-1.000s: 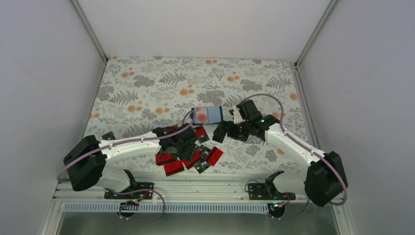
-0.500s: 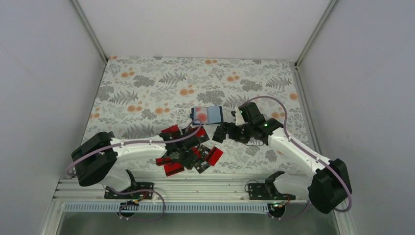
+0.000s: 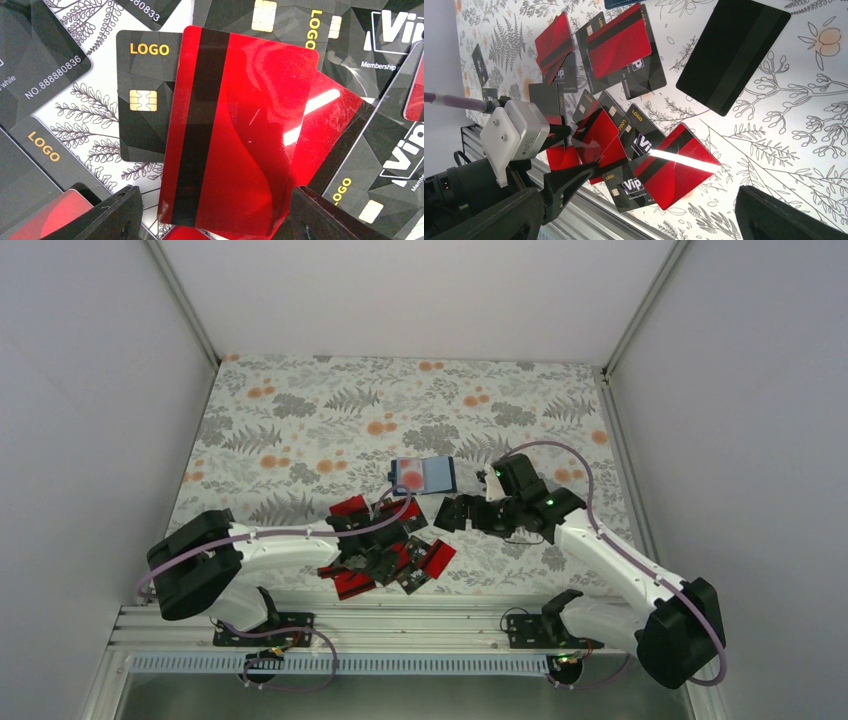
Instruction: Put the credit cards into the card holder
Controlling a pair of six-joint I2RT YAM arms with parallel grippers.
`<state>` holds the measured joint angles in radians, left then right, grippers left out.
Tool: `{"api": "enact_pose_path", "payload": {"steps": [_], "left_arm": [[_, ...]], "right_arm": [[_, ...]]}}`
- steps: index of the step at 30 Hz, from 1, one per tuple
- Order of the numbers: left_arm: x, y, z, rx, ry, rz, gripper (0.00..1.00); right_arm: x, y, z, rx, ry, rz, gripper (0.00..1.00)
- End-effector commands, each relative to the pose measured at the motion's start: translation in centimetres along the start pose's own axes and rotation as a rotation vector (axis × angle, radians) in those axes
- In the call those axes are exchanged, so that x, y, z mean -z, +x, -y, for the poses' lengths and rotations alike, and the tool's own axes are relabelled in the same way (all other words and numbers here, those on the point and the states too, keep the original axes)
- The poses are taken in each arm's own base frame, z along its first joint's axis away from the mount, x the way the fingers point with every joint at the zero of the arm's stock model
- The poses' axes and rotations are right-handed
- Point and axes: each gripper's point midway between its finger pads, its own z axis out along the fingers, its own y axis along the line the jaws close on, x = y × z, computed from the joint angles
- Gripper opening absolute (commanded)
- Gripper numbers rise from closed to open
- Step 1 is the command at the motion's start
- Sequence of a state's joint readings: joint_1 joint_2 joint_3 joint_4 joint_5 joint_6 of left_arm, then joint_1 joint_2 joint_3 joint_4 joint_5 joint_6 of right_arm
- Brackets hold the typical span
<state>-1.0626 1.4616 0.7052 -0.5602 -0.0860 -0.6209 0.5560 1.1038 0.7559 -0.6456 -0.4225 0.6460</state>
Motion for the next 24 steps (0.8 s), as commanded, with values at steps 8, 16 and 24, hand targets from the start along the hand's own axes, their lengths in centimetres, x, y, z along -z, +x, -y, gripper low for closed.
{"api": "enact_pose_path", "payload": {"steps": [8,16,24], "left_arm": [[-2.5,2.3,-0.1,-0.041,-0.020,-0.084,0.65],[-2.8,3.0,0.7,-0.072,-0.011,-0.091,0.52],[-1.4,1.5,1.7,-0.041,0.020,-0.036,0.49]], "right_arm": [[0.1,1.5,0.7,-0.002,0.002,-0.015,0.97],[0.3,1.9,0.8,-0.013,-0.006,-0.011,0.97],[0.5,1.7,0.2,-0.020,-0.032,-0.002,0.97]]}}
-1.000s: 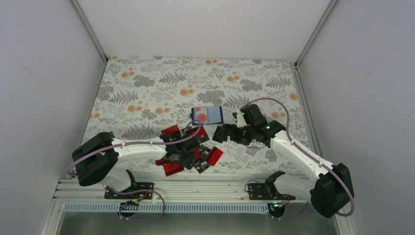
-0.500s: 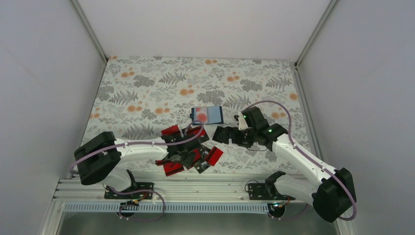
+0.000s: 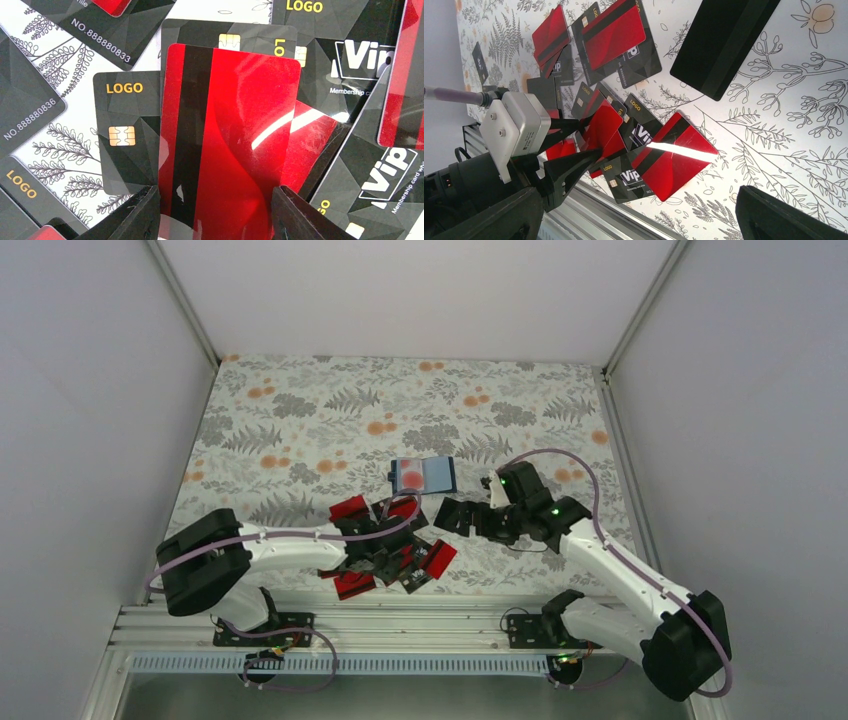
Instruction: Put the credit cards into the card holder
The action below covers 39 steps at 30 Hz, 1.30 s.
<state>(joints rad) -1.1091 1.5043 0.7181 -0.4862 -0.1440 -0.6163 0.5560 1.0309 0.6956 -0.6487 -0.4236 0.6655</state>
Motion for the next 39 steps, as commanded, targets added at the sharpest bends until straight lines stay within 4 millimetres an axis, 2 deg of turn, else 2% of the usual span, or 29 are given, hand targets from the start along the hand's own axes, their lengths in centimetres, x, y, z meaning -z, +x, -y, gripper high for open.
{"api": "enact_pose_path", "payload": {"steps": [1,8,13,17,20,22,27,31,39], "left_arm": [[-0.4,2.4,0.7,0.007,0.042,-0.092,0.49],[0.5,1.3,1.7,0.024,0.098,-0.044,0.49],[0.8,1.0,1.8,0.032,0.105,-0.029,0.49],[1.7,0.2,2.1,0.029,0.118,0.001,0.56],[2.4,-0.4,2.1,0.018,0.110,0.015,0.65],[2.3,-0.4,1.8,0.020,0.088,0.010,0.67],[2.9,0.4,0.4,0.089,0.058,0.017,0.52],[3.4,0.9,-0.3,0.118,0.055,0.027,0.34],[2.2,1.5,-0.3,0.122,0.047,0.010,0.12]], "right_arm": [[0.1,0.5,-0.8,-0.005,-0.038,-0.010,0.97],[-1.4,1.3,-3.1,-0.067,-0.239,-0.051,0.95],[-2.5,1.3,-3.5,-0.093,-0.263,-0.062,0.92],[-3.7,1.3,-3.9,-0.087,-0.256,-0.085,0.89],[-4.7,1.2,-4.8,-0.070,-0.265,-0.106,0.86],[-5.4,0.9,-5.4,-0.053,-0.270,-0.114,0.85],[-7.2,0.1,-6.1,0.003,-0.275,-0.136,0.79],[-8.0,0.0,-6.2,0.030,-0.281,-0.149,0.75],[-9.0,0.0,-5.9,0.040,-0.277,-0.172,0.73]]}}
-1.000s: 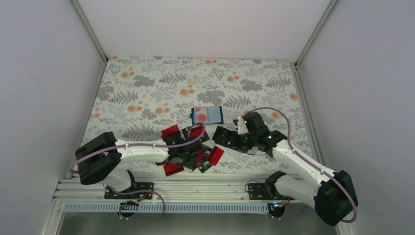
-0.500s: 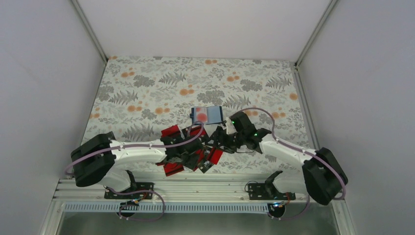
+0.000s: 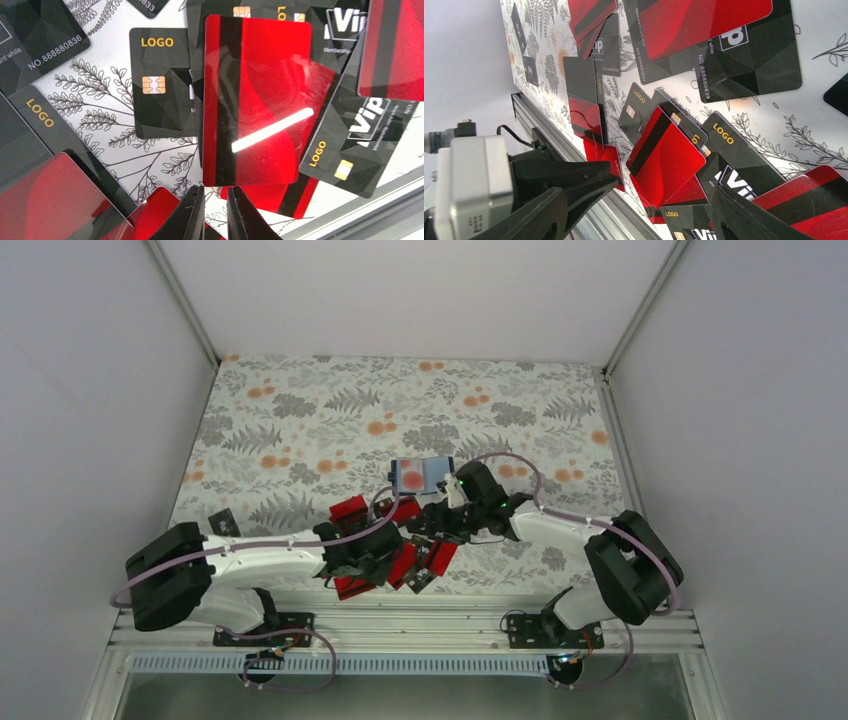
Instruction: Put the credit cards into the card holder
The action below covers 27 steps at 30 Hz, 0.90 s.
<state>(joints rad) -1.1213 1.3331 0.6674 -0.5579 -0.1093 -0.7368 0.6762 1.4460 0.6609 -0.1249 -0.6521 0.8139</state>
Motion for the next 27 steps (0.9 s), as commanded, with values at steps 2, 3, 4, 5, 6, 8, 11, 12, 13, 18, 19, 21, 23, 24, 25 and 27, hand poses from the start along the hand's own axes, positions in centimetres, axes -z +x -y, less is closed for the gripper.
{"api": "enact_pose_path", "payload": {"steps": [2,3,4,5,6,8,11,12,13,18,19,21,23,24,25,27], "left_arm": [[-0.9,0.3,-0.2,0.009,-0.015,-0.005,0.10],[-0.9,0.3,-0.2,0.011,-0.016,-0.004,0.09],[-1.0,0.3,-0.2,0.010,-0.017,-0.004,0.08],[-1.0,0.2,-0.2,0.011,-0.016,-0.001,0.07],[-1.0,0.2,-0.2,0.012,-0.017,0.001,0.07],[-1.0,0.1,-0.2,0.011,-0.018,0.005,0.05],[-1.1,0.1,-0.4,0.015,-0.031,0.010,0.03],[-1.2,0.0,-0.5,0.015,-0.037,0.011,0.02],[-1.3,0.0,-0.6,0.015,-0.042,0.012,0.02],[-1.9,0.4,-1.1,0.009,-0.072,-0.006,0.02],[-2.1,0.6,-1.2,0.007,-0.074,-0.009,0.02],[-2.5,0.9,-1.3,0.004,-0.075,-0.018,0.02],[-2.8,1.2,-1.4,0.002,-0.075,-0.026,0.02],[-3.0,1.4,-1.5,0.003,-0.077,-0.030,0.02],[-3.1,1.5,-1.6,0.003,-0.078,-0.034,0.02],[-3.2,1.8,-1.8,0.004,-0.083,-0.038,0.02]], "right_arm": [[-0.2,-0.7,-1.7,0.071,-0.041,0.007,0.73],[-0.3,-0.7,-1.6,0.070,-0.039,0.004,0.73],[-0.3,-0.7,-1.5,0.070,-0.038,0.001,0.73],[-0.4,-0.6,-1.4,0.069,-0.036,0.000,0.73],[-0.4,-0.7,-1.4,0.068,-0.035,-0.001,0.73],[-0.5,-0.6,-1.2,0.064,-0.031,-0.005,0.73],[-0.6,-0.6,-1.2,0.062,-0.031,-0.004,0.73],[-0.6,-0.6,-1.1,0.062,-0.030,-0.004,0.73],[-0.6,-0.6,-1.1,0.061,-0.031,-0.004,0.73],[-0.7,-0.5,-1.0,0.060,-0.027,-0.009,0.73],[-0.8,-0.4,-0.9,0.058,-0.026,-0.012,0.73],[-0.9,-0.4,-0.9,0.056,-0.028,-0.015,0.73],[-1.1,-0.3,-1.0,0.060,-0.034,-0.022,0.73],[-1.1,-0.2,-1.0,0.061,-0.035,-0.026,0.74],[-1.3,-0.1,-1.1,0.065,-0.037,-0.031,0.73],[-1.6,0.1,-0.9,0.067,-0.032,-0.042,0.74]]}}
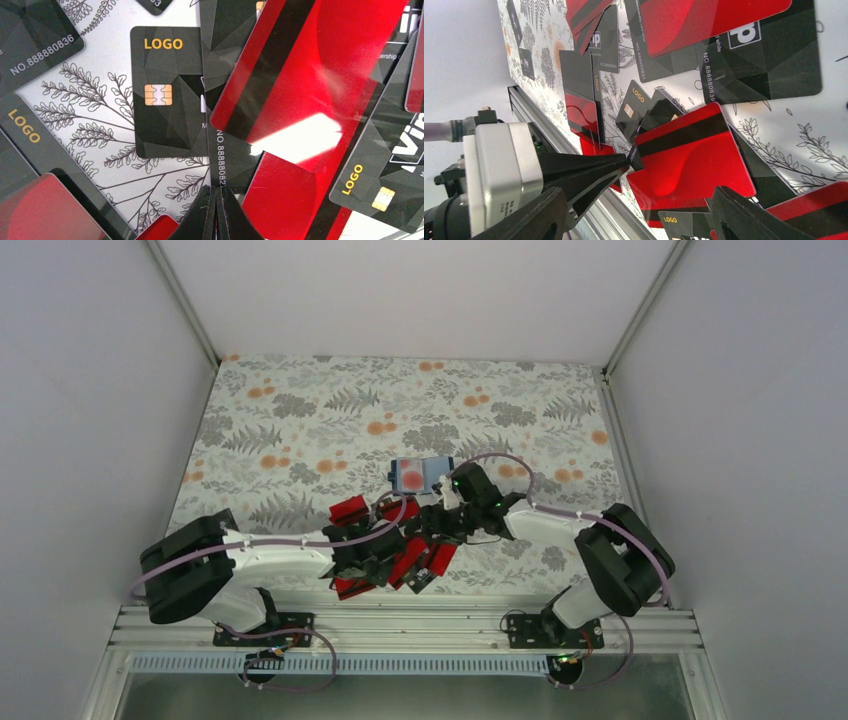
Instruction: Put the credit cards into the card holder
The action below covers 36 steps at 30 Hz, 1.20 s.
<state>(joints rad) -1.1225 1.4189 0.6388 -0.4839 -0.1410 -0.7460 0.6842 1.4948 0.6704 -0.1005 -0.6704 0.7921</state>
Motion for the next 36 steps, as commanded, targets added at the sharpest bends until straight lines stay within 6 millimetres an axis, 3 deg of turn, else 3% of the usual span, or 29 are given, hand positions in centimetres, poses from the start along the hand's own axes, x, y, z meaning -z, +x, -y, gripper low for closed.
{"api": "enact_pose_path", "payload": {"steps": [1,7,15,25,36], "left_arm": [[-1.1,1.4,-1.0,0.000,-0.035,-0.033,0.02],[-0.7,1.4,-1.4,-0.005,-0.058,-0.032,0.02],[2.8,-2.5,-0.2,-0.002,-0.033,0.087,0.03],[1.7,-4.5,0.5,0.004,-0.056,0.097,0.03],[0.5,-4.8,0.7,0.009,-0.062,0.086,0.02]], "right_arm": [[-1.0,0.1,-0.9,0.049,-0.022,-0.021,0.74],[-1.3,-0.2,0.2,0.045,0.052,0.002,0.73],[0.3,-0.7,-0.3,0.066,0.091,0.059,0.75],[0.5,0.1,0.9,0.031,0.114,0.069,0.74],[0.7,0.6,1.4,0.022,0.120,0.069,0.75]]}}
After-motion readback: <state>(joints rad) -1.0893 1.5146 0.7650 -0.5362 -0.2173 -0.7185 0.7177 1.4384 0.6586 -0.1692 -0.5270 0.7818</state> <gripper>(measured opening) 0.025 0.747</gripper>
